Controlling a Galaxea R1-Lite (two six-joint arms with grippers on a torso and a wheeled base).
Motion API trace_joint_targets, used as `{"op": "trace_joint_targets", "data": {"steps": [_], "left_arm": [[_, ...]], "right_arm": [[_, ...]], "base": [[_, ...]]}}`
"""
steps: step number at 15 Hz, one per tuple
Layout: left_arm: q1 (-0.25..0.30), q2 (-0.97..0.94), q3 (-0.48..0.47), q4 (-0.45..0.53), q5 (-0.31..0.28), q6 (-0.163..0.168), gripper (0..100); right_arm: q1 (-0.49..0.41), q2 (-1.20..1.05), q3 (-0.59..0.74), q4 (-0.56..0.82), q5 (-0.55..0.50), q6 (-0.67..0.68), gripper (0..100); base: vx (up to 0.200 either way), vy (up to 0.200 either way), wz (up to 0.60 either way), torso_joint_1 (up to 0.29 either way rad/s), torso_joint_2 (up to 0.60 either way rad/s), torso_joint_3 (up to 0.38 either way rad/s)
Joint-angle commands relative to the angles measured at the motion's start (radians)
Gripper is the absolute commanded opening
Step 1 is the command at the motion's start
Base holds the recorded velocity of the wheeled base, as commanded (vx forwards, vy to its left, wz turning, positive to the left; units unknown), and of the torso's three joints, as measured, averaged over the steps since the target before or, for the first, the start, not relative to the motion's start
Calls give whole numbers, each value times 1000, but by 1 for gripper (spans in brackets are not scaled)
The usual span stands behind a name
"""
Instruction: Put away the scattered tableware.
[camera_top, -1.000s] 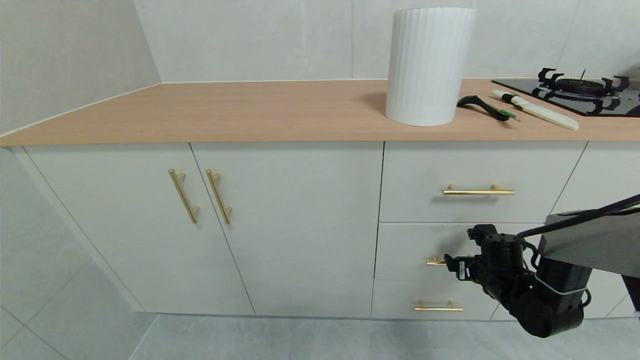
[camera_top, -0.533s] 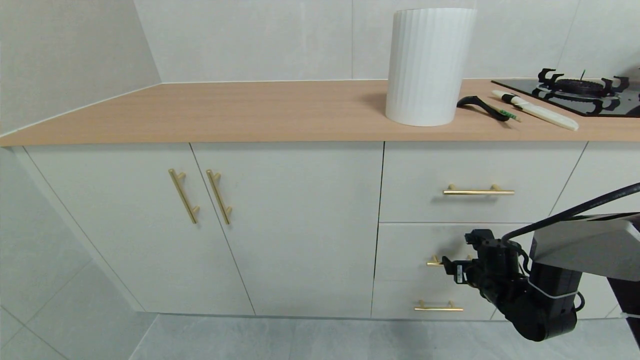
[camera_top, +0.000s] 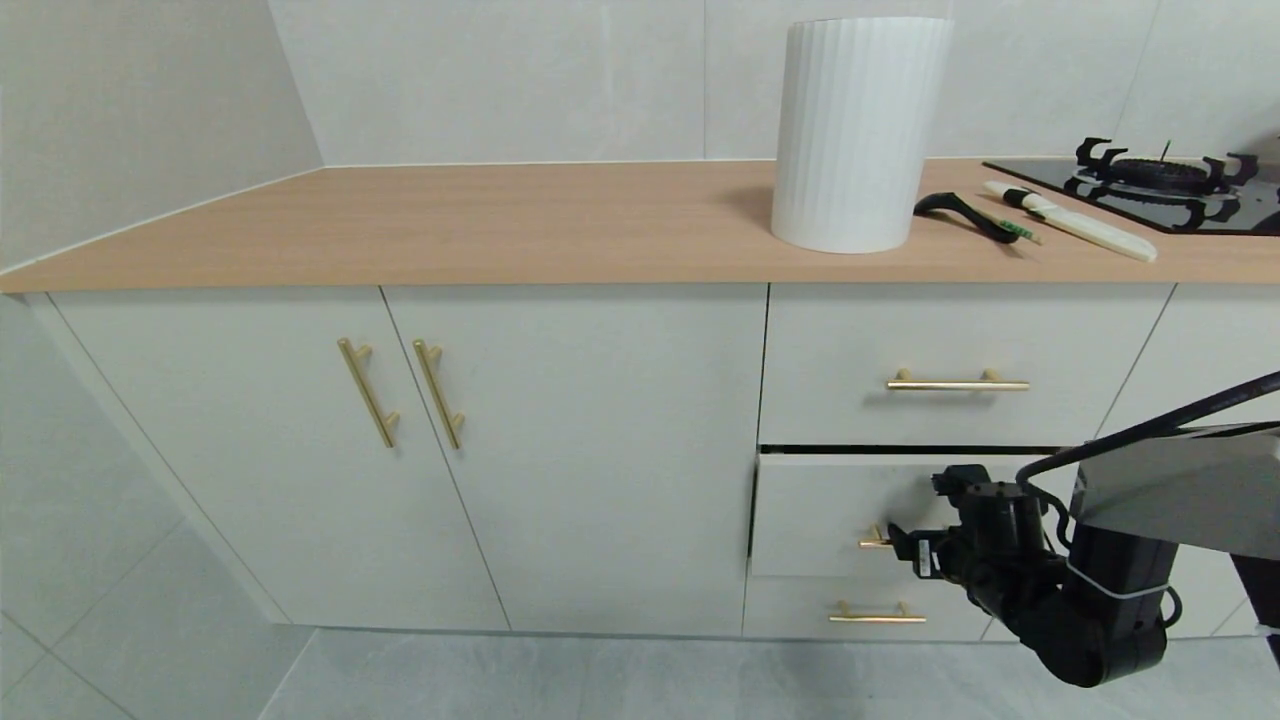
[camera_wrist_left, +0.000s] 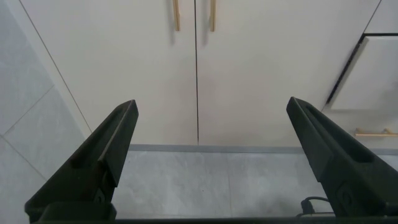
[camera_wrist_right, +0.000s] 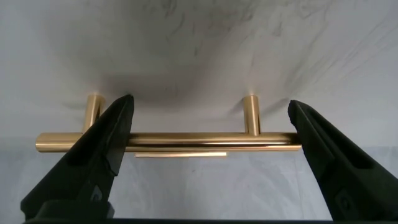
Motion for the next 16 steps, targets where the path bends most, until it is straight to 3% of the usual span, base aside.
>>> {"op": "trace_joint_targets", "data": {"steps": [1,5,8,13,16], "left_arm": [[0,2,0,0,0,0,100],[0,0,0,0,0,-1,100],[0,0,0,0,0,-1,100],[0,0,0,0,0,0,100],[0,2,0,0,0,0,100]], "right_arm": [[1,-197,79,156,23,-2,100],[5,-672,56,725,127,-2,100],[49,-896,4,940,127,-2,100],[77,-812,5,871,122,8,100],[77,-539,41,552,43,11,100]], "base": [[0,0,0,0,0,0],[0,0,0,0,0,0],[0,0,0,0,0,0],[0,0,0,0,0,0],[0,0,0,0,0,0]]}}
